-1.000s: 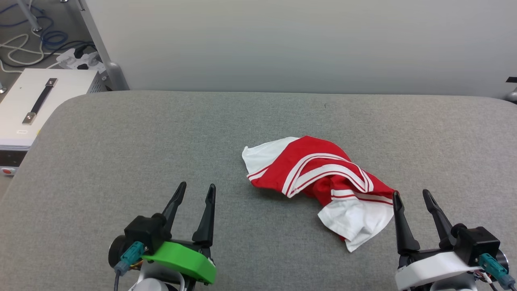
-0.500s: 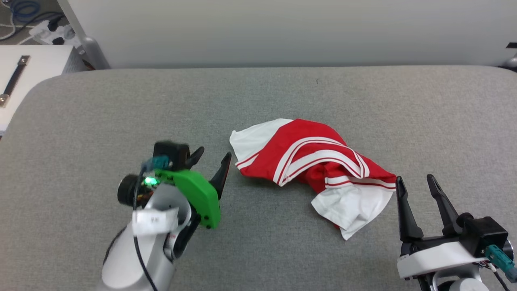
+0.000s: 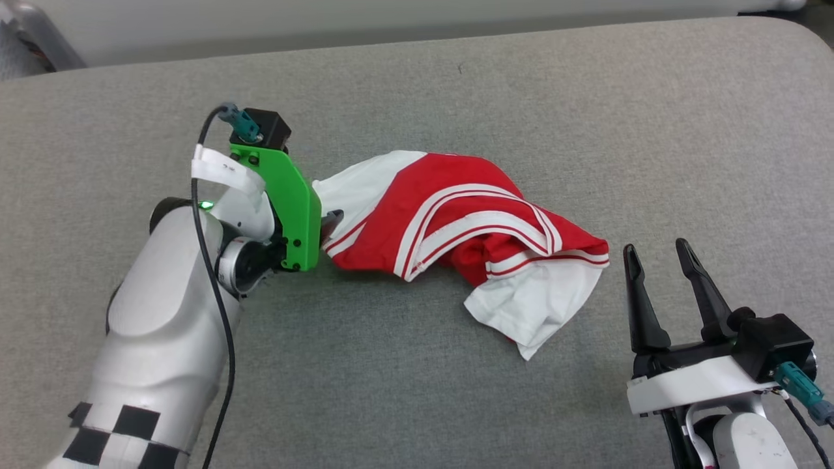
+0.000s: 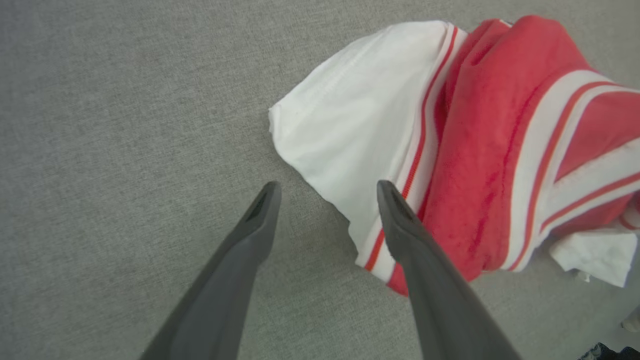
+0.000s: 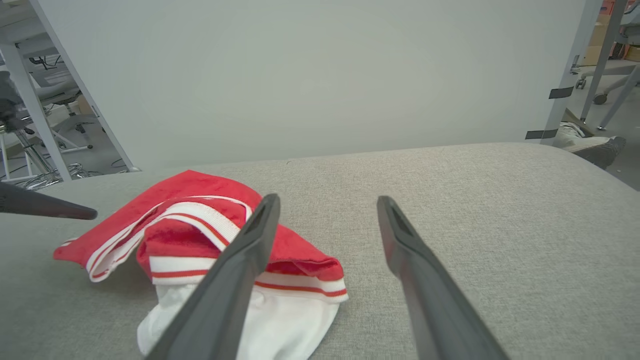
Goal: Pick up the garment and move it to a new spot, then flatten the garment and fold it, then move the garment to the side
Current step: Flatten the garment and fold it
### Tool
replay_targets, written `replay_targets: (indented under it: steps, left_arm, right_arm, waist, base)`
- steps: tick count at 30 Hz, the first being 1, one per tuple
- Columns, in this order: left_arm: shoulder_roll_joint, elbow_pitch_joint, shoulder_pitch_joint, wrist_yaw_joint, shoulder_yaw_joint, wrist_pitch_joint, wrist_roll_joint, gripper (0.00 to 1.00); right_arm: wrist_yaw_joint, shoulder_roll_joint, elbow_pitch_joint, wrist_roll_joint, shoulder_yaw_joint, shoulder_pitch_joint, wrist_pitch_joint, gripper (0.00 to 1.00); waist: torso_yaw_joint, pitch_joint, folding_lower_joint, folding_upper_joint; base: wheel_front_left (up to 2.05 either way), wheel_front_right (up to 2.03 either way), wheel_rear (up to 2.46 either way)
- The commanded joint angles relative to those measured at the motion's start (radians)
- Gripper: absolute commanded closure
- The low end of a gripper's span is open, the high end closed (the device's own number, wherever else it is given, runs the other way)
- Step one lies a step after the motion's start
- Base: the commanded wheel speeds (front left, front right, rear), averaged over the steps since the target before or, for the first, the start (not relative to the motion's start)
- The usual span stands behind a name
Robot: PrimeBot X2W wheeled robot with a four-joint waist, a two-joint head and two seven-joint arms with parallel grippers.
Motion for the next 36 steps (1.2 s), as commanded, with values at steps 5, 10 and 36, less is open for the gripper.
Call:
replay_targets:
  steps: [5,10,36]
  left_arm:
    - [0.044,0.087,-0.077,0.021,0.0,0.002,0.028,0.0]
    - [0.042,0.155,-0.097,0.025,0.0,-0.01,0.024,0.0]
    - [0.15,0.003,0.116,0.002,0.04,-0.161,-0.162,1.0]
  right_arm:
    - [-0.001,0.009,-0.009,0.01,0.01,-0.038,-0.006,0.0]
    - [-0.001,0.011,-0.009,0.015,0.01,-0.049,-0.006,0.0]
    - [-0.001,0.013,0.036,-0.002,-0.027,0.015,-0.006,0.0]
  waist:
    - [-0.076,0.084,0.0,0.0]
    - [-0.092,0.105,0.0,0.0]
    - [0.068,-0.083,0.0,0.0]
  base:
    - [0.0,0.0,0.0]
    - [0.0,0.0,0.0]
    - [0.0,0.0,0.0]
